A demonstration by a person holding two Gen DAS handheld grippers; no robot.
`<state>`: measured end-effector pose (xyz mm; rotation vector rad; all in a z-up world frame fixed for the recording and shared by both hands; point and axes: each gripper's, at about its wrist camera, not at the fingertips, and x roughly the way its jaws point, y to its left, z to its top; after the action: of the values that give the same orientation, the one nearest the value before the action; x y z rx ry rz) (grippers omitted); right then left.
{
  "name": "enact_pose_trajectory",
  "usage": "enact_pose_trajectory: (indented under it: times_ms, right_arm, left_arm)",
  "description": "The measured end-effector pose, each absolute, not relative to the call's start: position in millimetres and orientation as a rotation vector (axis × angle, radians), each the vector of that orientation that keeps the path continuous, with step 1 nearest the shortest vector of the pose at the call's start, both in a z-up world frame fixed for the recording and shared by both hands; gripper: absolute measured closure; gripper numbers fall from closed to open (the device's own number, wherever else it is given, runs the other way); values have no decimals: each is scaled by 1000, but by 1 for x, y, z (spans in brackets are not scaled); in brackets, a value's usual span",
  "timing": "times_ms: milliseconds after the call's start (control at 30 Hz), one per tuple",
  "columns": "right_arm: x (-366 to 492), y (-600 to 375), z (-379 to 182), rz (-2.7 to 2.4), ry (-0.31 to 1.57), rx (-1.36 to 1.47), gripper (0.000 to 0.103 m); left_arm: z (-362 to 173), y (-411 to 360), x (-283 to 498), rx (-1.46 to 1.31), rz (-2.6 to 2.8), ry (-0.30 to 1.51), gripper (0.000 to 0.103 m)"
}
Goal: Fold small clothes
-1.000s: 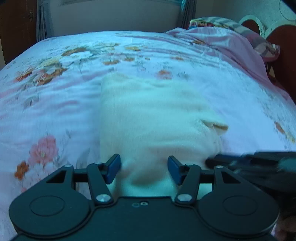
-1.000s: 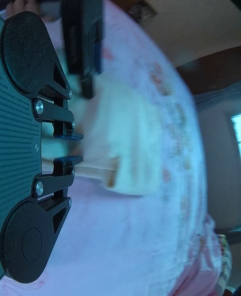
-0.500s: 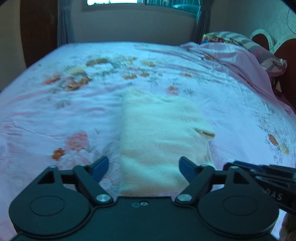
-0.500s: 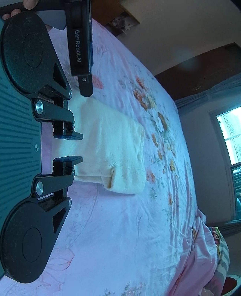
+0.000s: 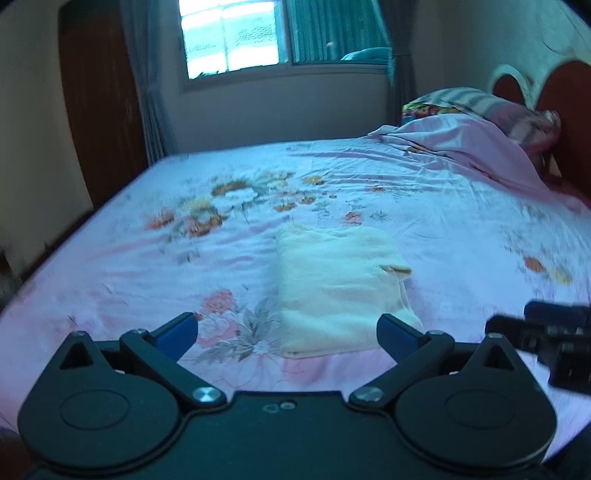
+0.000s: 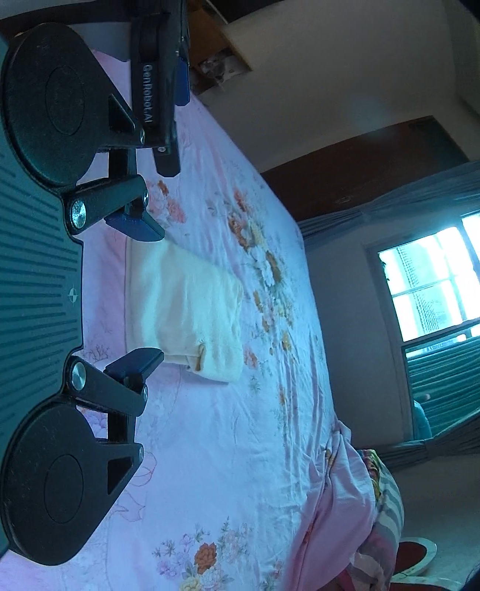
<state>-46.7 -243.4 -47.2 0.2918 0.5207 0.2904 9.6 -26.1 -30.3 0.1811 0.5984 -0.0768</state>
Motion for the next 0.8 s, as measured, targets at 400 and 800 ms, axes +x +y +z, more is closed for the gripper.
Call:
enact_pose_trajectory:
  times_ms: [400,800]
  right_arm:
    - [-103,-250,-23,280,410,317,14]
    - [-129,-276,-1,173,323,275,0]
  left_arm:
    - [-10,-29,-37,128,-29,583,1]
    - [8,-54,-66,135,-35,537,1]
